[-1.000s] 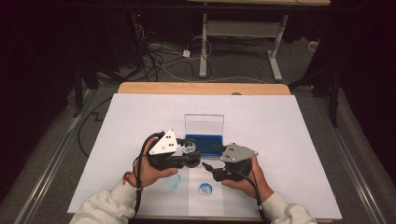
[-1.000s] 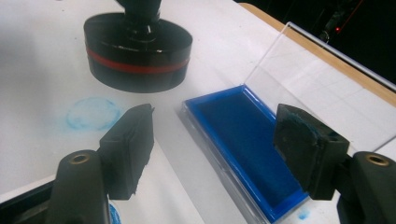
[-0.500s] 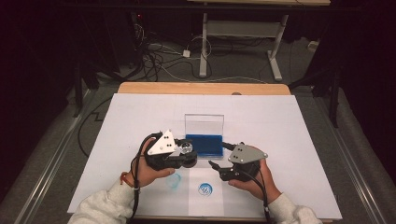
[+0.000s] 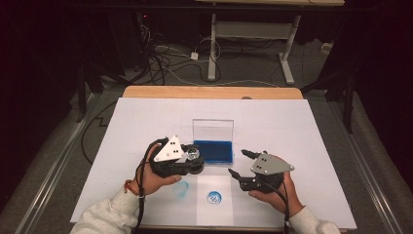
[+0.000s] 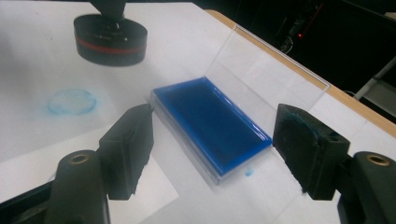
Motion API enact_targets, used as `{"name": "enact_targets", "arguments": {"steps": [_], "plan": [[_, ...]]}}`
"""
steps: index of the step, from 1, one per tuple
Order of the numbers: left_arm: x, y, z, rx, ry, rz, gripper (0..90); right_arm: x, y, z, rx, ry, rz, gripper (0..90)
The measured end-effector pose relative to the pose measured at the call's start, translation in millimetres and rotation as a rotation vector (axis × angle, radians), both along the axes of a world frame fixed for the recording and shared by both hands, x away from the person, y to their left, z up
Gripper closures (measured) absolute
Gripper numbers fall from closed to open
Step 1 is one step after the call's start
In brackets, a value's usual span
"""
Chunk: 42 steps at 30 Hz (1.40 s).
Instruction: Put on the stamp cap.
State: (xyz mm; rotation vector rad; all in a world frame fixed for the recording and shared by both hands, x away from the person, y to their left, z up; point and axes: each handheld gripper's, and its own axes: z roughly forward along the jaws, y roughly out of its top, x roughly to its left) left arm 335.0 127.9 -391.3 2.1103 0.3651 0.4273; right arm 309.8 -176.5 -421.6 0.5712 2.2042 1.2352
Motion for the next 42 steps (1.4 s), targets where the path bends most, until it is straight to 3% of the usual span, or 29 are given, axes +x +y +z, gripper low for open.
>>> {"name": "enact_targets", "arguments": {"steps": [19,31,42], "plan": [[2.8,2.3,-0.3,0.022,0.003,0.014,54.8,-10.7,-37.8,-14.0,-0.003,0.013,-0.083,28.6],[8.5,9.9,0.1,0.01,0.012,0.034,54.8,-17.5,-64.7,-18.0,-0.001,0.01,-0.155,25.7],[12.5,19.6,3.0,0.0,0.01,0.066,54.7,-25.3,-76.0,-19.7,0.001,0.012,-0.18,25.5]]}}
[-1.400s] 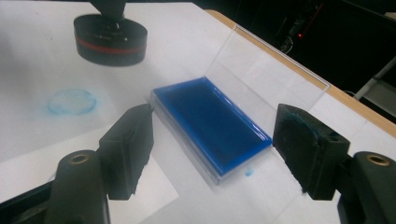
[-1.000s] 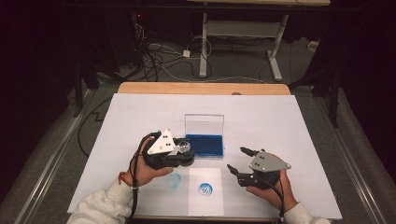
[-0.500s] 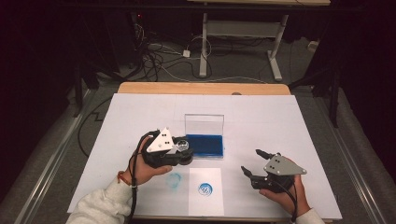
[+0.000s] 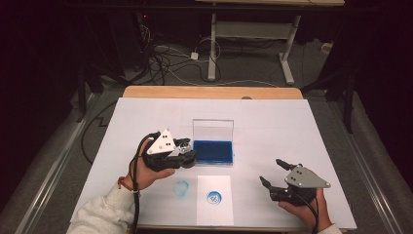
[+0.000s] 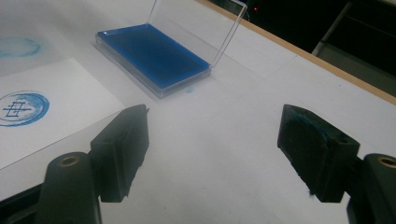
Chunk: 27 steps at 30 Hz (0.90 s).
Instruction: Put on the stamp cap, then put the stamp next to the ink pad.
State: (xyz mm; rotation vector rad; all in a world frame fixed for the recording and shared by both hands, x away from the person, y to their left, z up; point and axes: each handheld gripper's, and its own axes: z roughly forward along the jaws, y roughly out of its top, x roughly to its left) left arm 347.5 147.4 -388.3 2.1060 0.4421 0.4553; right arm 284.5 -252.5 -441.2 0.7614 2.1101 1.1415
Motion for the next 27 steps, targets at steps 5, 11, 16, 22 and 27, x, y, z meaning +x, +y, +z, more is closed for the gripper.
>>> {"name": "enact_targets", "arguments": {"steps": [5,11,16,22,27], "plan": [[2.3,2.9,0.0,-0.006,0.007,0.009,54.7,-0.8,-1.2,-0.2,0.001,0.002,-0.004,25.4],[6.3,5.9,2.7,-0.004,0.008,0.029,54.8,-1.6,-0.2,-0.9,-0.007,-0.006,0.002,25.5],[11.2,10.8,5.6,-0.009,0.003,0.052,54.8,-2.1,0.3,0.2,0.0,-0.009,0.005,25.5],[20.0,16.4,4.8,-0.006,0.016,0.073,54.7,-1.7,0.2,0.3,-0.006,-0.013,0.008,25.6],[28.8,17.6,4.4,0.003,0.025,0.088,54.7,-2.8,-1.2,-1.8,-0.006,-0.004,0.005,25.7]]}}
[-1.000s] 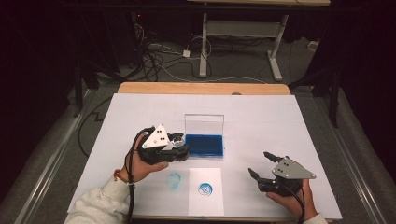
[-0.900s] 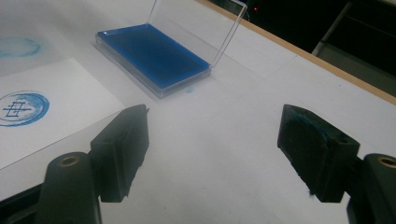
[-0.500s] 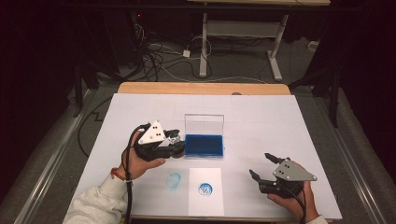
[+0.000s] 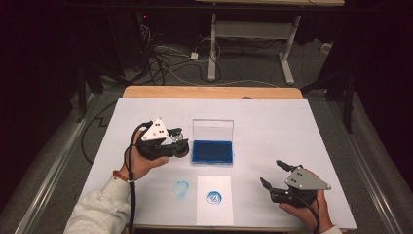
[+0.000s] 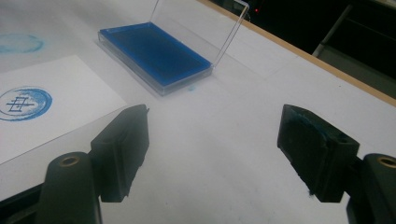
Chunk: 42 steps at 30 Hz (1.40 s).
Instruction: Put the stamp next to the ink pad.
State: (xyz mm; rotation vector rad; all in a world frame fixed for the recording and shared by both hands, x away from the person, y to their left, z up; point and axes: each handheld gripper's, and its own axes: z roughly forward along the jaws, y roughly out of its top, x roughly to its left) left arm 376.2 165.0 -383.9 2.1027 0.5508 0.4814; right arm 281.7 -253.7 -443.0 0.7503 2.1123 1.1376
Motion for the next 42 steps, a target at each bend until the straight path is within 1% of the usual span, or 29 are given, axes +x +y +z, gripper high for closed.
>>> {"name": "enact_targets", "arguments": {"steps": [3,5,9,15,19,23,25,30,33,35,37,39,41,42], "plan": [[5.7,1.4,-1.5,0.004,0.012,0.011,54.7,-0.2,0.2,0.3,0.004,0.002,-0.002,25.9],[10.1,2.2,-4.0,0.006,0.022,0.02,54.7,-0.6,1.1,0.3,-0.005,-0.002,0.002,25.9],[19.5,1.8,-10.7,0.023,0.05,0.028,54.7,0.5,1.4,-1.3,-0.006,0.009,0.001,25.9],[33.3,-0.7,-21.9,0.043,0.084,0.043,54.6,1.3,2.0,-2.4,-0.011,0.014,0.007,26.0],[39.5,-4.5,-28.6,0.079,0.098,0.06,54.6,1.6,2.2,-3.4,-0.01,0.02,0.009,26.1],[44.5,-6.4,-34.6,0.085,0.114,0.073,54.6,1.9,2.8,-4.4,-0.015,0.027,0.012,26.4],[46.1,-7.6,-37.4,0.108,0.116,0.078,54.6,1.8,3.2,-4.8,-0.017,0.027,0.016,26.4],[48.1,-7.2,-43.5,0.144,0.121,0.1,54.6,2.0,3.4,-5.6,-0.024,0.033,0.021,26.6],[49.2,-6.4,-47.1,0.15,0.126,0.106,54.5,2.1,3.6,-6.0,-0.03,0.034,0.026,26.6],[49.6,-7.1,-49.4,0.161,0.13,0.107,54.4,2.2,3.9,-6.3,-0.032,0.036,0.028,26.6],[49.7,-8.3,-51.7,0.173,0.125,0.115,54.4,2.2,4.2,-6.6,-0.035,0.038,0.029,26.6],[50.0,-9.3,-53.3,0.196,0.119,0.121,54.3,2.2,4.6,-6.9,-0.038,0.037,0.028,26.6],[49.9,-9.0,-53.4,0.184,0.118,0.122,53.7,2.2,4.8,-6.8,-0.038,0.038,0.028,26.8],[49.9,-9.0,-53.2,0.185,0.116,0.124,53.7,2.1,4.8,-6.8,-0.039,0.037,0.028,26.8]]}}
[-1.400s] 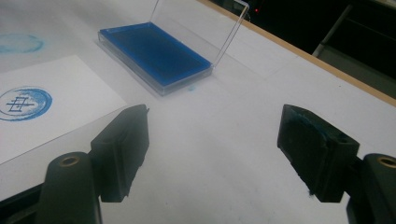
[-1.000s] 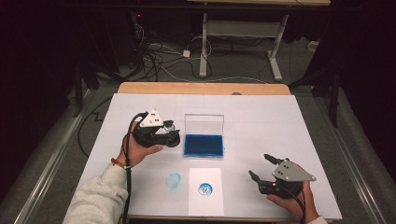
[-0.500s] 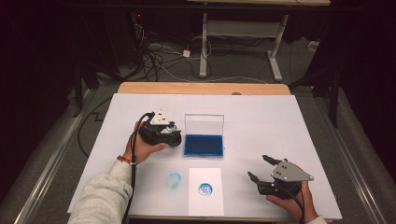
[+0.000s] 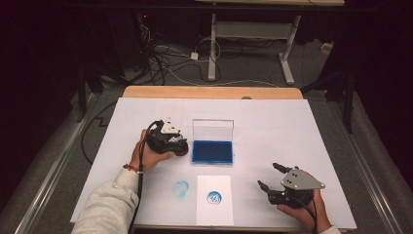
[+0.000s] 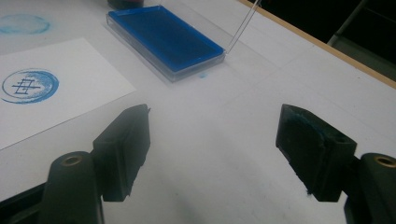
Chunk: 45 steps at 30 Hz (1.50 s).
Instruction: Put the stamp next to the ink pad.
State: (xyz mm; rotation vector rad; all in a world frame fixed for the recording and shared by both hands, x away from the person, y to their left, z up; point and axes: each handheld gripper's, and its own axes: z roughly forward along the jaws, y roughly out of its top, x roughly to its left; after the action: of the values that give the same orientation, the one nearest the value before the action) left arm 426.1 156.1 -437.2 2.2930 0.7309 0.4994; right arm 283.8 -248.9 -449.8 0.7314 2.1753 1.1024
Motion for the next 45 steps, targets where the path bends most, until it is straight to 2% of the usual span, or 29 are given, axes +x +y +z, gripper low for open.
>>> {"name": "enact_targets", "arguments": {"steps": [9,17,19,22,25,30,36,42,45], "plan": [[-0.7,-0.5,0.2,-0.002,0.005,-0.003,49.1,-0.3,-0.2,0.3,0.001,0.0,0.003,26.8],[-6.0,-3.1,6.0,-0.039,-0.009,-0.027,47.3,-0.1,0.1,-0.2,-0.003,0.005,0.007,26.8],[-6.9,-2.7,7.0,-0.046,-0.012,-0.032,48.9,0.1,0.2,-0.5,-0.004,0.006,0.009,27.0],[-7.8,-2.9,7.8,-0.049,-0.013,-0.044,56.7,-0.1,0.8,-0.9,-0.009,0.006,0.011,27.2],[-8.9,-3.5,9.0,-0.057,-0.021,-0.044,58.5,0.0,1.4,-1.4,-0.012,0.01,0.016,27.3],[-10.2,-2.7,11.3,-0.064,-0.036,-0.038,50.3,0.4,1.6,-1.8,-0.019,0.01,0.01,27.5],[-17.7,-0.2,20.8,-0.09,-0.106,-0.019,41.4,0.1,1.3,-1.2,-0.015,0.007,0.01,27.6],[-22.6,1.3,25.7,-0.147,-0.144,-0.015,32.8,-0.1,1.6,-1.0,-0.017,0.005,0.011,27.6],[-24.5,-0.9,26.8,-0.139,-0.161,0.005,25.1,-0.1,1.1,-0.7,-0.015,0.003,0.008,27.6]]}}
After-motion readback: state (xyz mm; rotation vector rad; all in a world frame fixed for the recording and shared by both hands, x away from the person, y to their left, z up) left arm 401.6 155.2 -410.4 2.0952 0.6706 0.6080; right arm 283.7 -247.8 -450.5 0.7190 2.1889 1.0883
